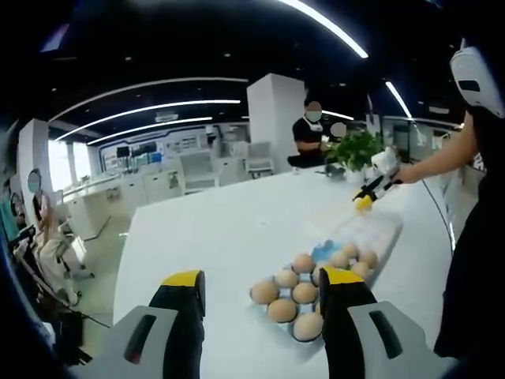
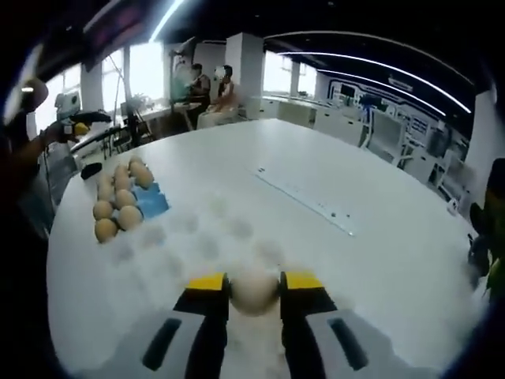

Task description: Place the egg into an empty slot of the egg tray after lifting it from the table, then release the egg inside the slot.

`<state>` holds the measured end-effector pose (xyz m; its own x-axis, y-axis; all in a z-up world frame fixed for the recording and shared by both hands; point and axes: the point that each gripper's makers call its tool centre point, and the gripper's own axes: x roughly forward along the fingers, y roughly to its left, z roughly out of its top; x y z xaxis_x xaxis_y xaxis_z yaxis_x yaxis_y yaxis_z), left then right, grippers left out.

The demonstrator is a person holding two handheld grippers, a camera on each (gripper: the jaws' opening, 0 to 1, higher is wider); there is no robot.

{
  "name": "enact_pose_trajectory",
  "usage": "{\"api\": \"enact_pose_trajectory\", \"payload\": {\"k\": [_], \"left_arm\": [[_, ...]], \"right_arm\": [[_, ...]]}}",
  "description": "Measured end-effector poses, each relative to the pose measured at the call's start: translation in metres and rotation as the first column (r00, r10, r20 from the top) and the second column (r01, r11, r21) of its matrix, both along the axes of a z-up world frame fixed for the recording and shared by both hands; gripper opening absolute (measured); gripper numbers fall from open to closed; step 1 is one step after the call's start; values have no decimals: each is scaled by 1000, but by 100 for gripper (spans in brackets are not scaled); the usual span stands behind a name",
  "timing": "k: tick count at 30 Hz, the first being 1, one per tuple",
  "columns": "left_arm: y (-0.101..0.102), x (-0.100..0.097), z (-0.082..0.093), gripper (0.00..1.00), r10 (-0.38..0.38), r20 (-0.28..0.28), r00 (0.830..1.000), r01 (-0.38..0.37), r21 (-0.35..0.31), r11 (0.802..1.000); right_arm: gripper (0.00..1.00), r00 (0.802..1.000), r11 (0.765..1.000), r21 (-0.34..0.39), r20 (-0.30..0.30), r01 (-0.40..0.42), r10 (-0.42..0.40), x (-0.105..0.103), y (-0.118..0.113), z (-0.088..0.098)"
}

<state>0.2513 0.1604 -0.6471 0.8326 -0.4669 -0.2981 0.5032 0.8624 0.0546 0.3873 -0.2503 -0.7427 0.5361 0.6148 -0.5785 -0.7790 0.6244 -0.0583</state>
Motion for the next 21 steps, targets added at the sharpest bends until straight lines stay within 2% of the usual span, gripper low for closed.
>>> {"api": "enact_pose_trajectory", "payload": {"k": [10, 14, 21], "left_arm": [[1, 0, 0, 59, -1, 0, 1000, 1, -1, 1000], [1, -1, 0, 59, 2, 1, 1000, -2, -4, 1000], [2, -3, 0, 59, 7, 2, 1000, -7, -5, 1000]], "right_arm": [[25, 995, 995, 27, 6, -95, 95, -4, 45, 6], [25, 988, 988, 26, 5, -153, 153, -8, 67, 8], [25, 978, 977, 43, -3, -207, 207, -10, 97, 9]]}}
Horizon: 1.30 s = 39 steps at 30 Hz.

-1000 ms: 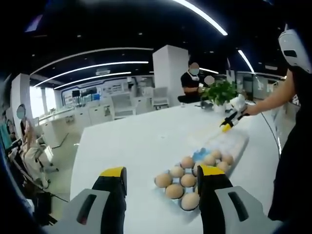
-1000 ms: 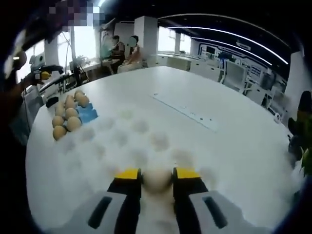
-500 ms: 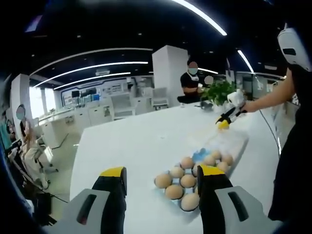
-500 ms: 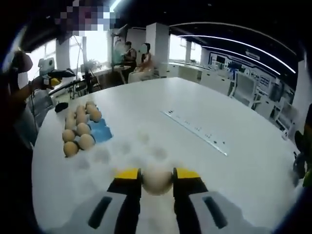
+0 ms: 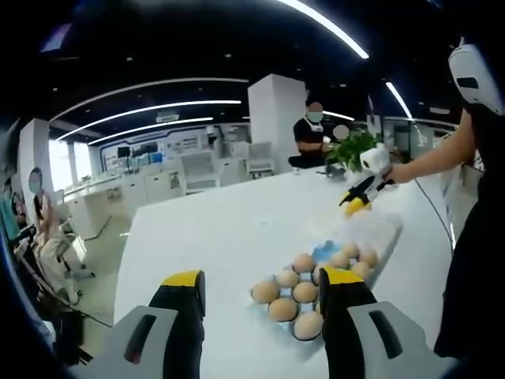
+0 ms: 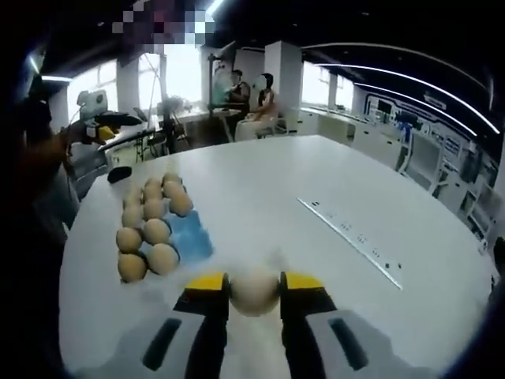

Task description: Place the egg into an empty slot of the egg tray after lifting it from the table, then release the egg inside the slot.

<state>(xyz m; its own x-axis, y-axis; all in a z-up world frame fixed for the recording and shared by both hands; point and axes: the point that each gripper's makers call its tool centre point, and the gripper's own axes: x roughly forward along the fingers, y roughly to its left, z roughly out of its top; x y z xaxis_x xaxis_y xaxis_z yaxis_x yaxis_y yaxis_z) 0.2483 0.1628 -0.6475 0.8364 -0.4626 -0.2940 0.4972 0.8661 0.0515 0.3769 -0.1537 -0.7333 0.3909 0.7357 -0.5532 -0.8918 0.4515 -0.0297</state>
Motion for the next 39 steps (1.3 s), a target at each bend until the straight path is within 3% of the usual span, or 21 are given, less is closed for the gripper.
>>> {"api": "enact_pose_trajectory", "payload": {"k": [12, 25, 39], "left_arm": [[0, -1, 0, 59, 1, -1, 1000, -1, -1, 1000], [4, -2, -4, 59, 7, -14, 1000, -7, 3, 1000], [5, -1, -5, 59, 3, -15, 1000, -3, 3, 1000]], "right_arm": [[25, 993, 993, 16, -14, -116, 116, -15, 54, -4], [25, 971, 971, 44, -28, -236, 237, -31, 113, -9], [25, 955, 956, 29, -56, -292, 293, -35, 142, -25]]}}
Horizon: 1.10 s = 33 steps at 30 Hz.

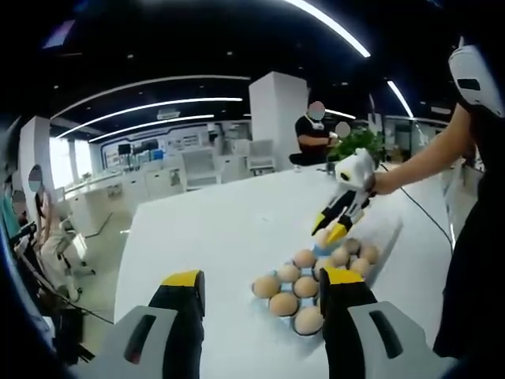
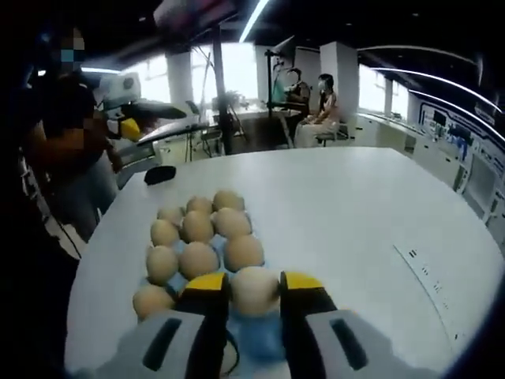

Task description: Place the egg into an empty slot of the egg tray after lifting it from the table, then release the egg inside the slot.

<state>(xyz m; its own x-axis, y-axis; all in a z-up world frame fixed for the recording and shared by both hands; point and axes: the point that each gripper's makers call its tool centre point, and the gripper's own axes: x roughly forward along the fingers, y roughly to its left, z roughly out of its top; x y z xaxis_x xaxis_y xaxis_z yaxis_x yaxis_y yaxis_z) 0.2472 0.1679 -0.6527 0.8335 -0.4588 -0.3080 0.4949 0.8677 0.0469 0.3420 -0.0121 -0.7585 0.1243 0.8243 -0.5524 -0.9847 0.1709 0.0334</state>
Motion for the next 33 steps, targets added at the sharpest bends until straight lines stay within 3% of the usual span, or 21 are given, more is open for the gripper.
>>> {"api": "enact_pose_trajectory", "payload": {"k": [17, 33], "left_arm": [[-2, 3, 3, 59, -4, 11, 1000, 4, -4, 1000], [-1, 4, 5, 59, -4, 14, 1000, 4, -1, 1000]], "right_arm": [[25, 999, 1000, -22, -44, -10, 9, 0, 4, -15], [26, 999, 999, -37, -28, -30, 29, 1, 6, -23]]}}
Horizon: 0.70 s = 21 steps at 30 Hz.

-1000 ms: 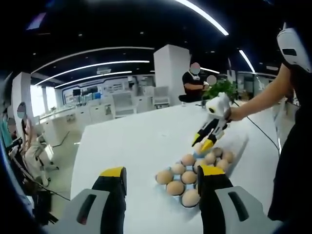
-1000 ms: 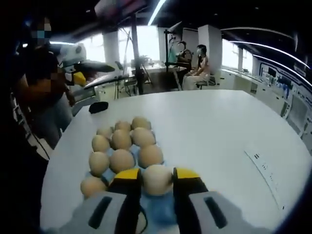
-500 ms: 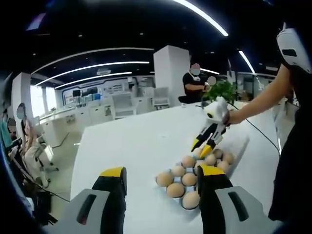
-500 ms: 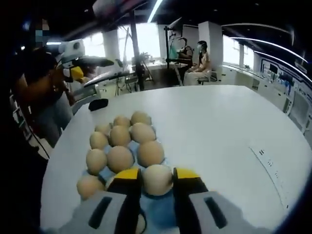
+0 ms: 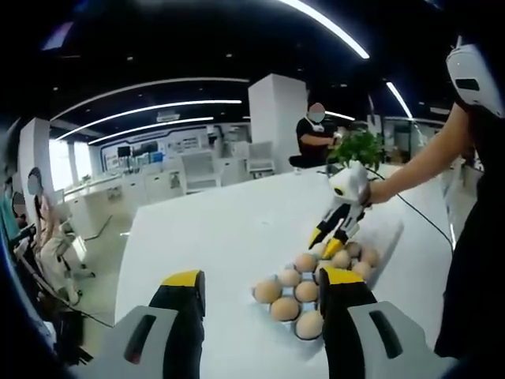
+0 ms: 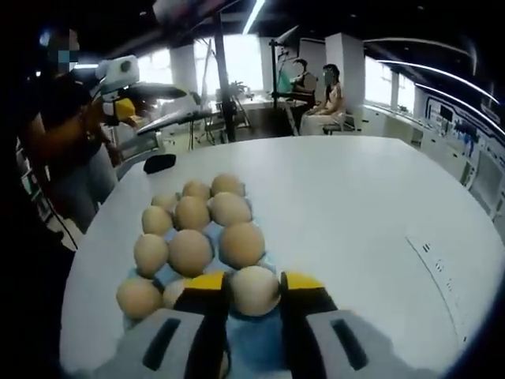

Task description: Place the egg into an empty slot of the egg tray after lifting it from the table, then release the egg inside the slot.

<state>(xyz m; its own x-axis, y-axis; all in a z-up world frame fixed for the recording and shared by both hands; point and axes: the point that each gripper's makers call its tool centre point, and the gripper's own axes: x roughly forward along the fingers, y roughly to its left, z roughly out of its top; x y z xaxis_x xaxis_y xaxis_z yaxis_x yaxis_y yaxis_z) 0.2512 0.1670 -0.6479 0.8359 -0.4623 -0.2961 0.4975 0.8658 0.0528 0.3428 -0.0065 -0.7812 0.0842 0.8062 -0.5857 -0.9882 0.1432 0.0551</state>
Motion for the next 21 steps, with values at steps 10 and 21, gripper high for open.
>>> {"api": "enact_pose_trajectory", "payload": {"k": [10, 21], "left_arm": [[0, 0, 1, 59, 1, 1, 1000, -1, -1, 1000], [2, 0, 5, 59, 7, 7, 1000, -7, 3, 1000]], "right_arm": [[27, 1000, 1000, -3, 17, -12, 12, -1, -1, 1], [34, 1000, 998, 49, -1, 27, -27, 3, -3, 13]]}}
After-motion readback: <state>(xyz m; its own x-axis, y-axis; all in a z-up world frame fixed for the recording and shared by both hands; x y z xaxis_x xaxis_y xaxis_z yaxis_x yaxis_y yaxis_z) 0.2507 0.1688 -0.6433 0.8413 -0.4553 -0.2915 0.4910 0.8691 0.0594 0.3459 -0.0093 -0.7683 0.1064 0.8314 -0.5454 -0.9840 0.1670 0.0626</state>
